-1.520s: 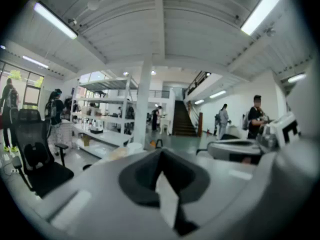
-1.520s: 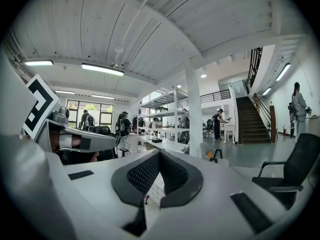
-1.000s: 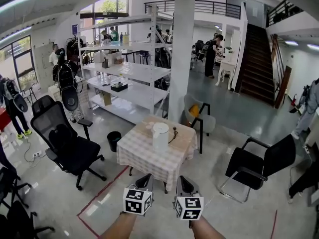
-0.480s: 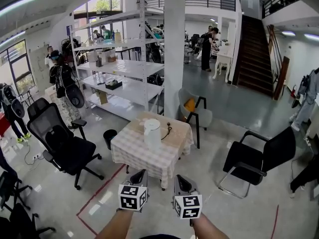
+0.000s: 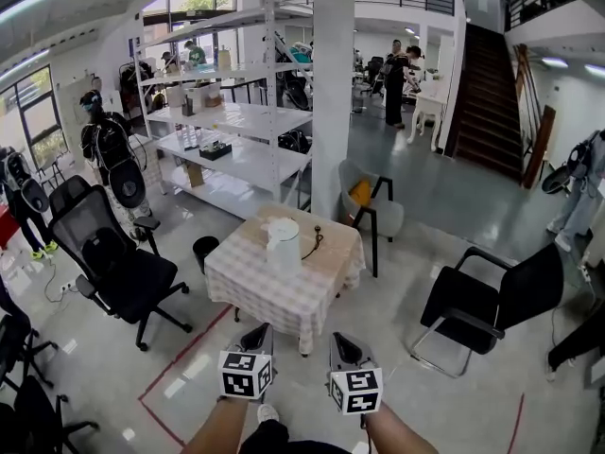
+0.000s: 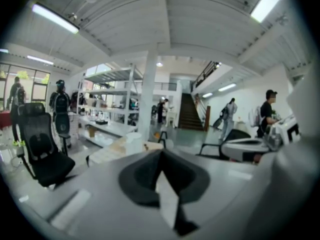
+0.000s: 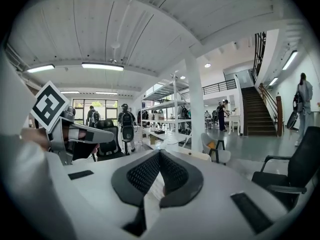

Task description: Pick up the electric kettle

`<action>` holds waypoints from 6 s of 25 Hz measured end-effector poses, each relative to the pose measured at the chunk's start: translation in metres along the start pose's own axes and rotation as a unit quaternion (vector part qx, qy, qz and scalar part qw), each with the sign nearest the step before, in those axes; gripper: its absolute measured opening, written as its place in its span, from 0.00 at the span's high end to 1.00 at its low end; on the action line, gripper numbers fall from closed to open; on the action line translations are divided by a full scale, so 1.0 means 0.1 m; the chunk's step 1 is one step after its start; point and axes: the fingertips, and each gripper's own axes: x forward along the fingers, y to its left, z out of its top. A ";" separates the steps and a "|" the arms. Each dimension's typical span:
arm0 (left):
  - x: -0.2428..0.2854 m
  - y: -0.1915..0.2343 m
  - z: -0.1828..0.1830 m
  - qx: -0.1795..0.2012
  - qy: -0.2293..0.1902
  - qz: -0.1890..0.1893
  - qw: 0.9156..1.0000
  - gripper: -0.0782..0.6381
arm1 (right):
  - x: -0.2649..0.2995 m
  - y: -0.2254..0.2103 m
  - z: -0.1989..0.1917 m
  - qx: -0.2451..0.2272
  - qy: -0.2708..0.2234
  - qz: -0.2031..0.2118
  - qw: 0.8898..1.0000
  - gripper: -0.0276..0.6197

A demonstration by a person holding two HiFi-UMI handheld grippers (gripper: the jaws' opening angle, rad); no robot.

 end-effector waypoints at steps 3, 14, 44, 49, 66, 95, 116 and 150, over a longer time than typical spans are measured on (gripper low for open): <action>0.19 0.05 0.00 -0.003 0.000 -0.004 1.000 0.89 | 0.19 -0.09 0.00 -0.003 0.001 -0.002 1.000 0.96; 1.19 0.59 0.20 0.002 -0.002 -0.018 1.000 0.89 | 1.31 -0.20 0.09 -0.009 0.002 0.016 1.000 0.96; 2.97 2.24 0.52 -0.009 0.047 -0.032 0.998 0.89 | 3.98 -0.03 0.45 -0.002 0.027 0.063 0.998 0.96; 3.04 2.31 0.41 -0.019 0.057 -0.013 0.998 0.89 | 4.16 -0.06 0.35 0.004 0.041 0.091 0.995 0.96; 3.03 2.51 0.21 -0.080 0.081 0.074 0.991 0.89 | 4.59 0.09 -0.39 0.009 0.123 0.209 0.970 0.74; 2.63 2.76 -0.21 -0.164 0.128 0.163 0.964 0.89 | 5.45 0.32 -1.13 -0.014 0.148 0.206 0.967 0.69; 2.71 2.74 -0.20 -0.143 0.139 0.150 0.968 0.89 | 5.49 0.35 -0.69 -0.047 0.081 0.210 0.973 0.74; 2.72 2.72 0.83 -0.074 -0.021 0.132 0.988 0.89 | 4.83 0.31 1.02 -0.096 0.005 0.205 0.974 0.73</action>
